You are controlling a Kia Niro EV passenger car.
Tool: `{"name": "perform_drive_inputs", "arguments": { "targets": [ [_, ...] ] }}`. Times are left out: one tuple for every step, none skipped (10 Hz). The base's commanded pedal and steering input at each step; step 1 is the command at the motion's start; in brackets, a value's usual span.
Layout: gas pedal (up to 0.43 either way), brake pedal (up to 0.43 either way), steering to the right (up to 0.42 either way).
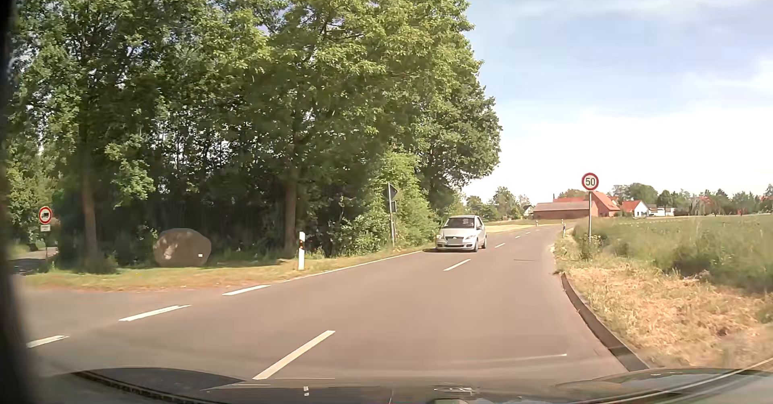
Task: Follow the waypoints while adhering to traffic rules and regulations
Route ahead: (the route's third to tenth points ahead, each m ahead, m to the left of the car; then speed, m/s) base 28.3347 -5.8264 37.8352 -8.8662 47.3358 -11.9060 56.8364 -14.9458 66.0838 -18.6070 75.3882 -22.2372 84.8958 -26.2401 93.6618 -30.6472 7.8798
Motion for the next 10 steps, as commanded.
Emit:
{"name": "perform_drive_inputs", "arguments": {
  "targets": [
    [0.358, 0.0, 0.103],
    [0.358, 0.0, 0.105],
    [0.358, 0.0, 0.106],
    [0.358, 0.0, 0.107],
    [0.35, 0.0, 0.106],
    [0.35, 0.0, 0.106],
    [0.35, 0.0, 0.105],
    [0.35, 0.0, 0.099],
    [0.35, 0.0, 0.09],
    [0.35, 0.0, 0.08]
  ]
}}
